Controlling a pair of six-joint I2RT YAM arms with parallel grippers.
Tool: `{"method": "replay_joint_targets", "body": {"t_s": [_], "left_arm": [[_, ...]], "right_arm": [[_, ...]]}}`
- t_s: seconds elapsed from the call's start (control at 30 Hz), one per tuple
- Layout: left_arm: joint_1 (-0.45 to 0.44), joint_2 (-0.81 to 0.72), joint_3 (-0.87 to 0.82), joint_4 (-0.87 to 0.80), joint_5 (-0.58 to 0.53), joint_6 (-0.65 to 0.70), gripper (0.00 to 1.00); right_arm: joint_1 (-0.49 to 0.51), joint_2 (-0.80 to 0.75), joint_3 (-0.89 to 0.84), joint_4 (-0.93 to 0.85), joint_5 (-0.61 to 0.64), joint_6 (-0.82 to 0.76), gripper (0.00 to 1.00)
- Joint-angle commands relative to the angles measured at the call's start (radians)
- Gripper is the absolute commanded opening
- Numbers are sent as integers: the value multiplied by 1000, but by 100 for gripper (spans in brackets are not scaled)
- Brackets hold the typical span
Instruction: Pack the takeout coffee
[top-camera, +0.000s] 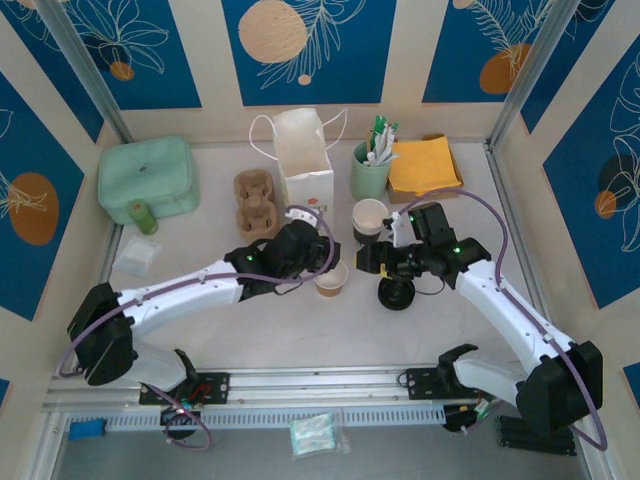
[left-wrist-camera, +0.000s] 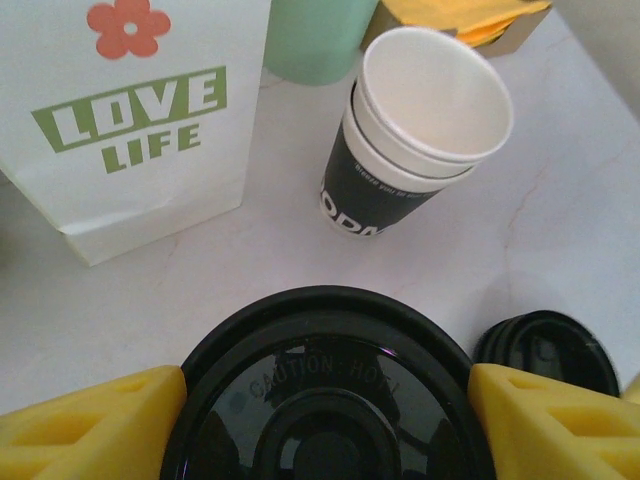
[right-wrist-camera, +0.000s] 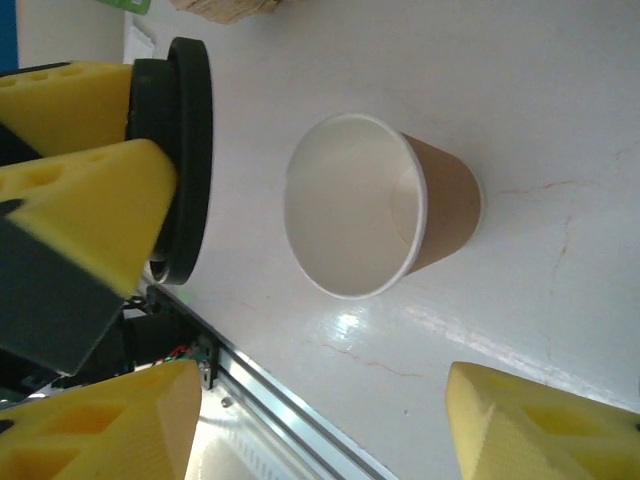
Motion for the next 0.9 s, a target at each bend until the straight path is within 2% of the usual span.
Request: {"method": "replay_joint_targets", "body": {"t_s": [0.0,0.43,0.87], "left_arm": [[-19,33,21,-23,-41,28,72],[-75,129,63,-63,-101,53,72],[-94,188,90,-69,-99,66,74]], "right_arm": [[6,-16,-21,-43,51,-28,66],[-4,-12,-52,-39,73,-30,66],[-19,-16,-69,-31,62,-29,66]]}}
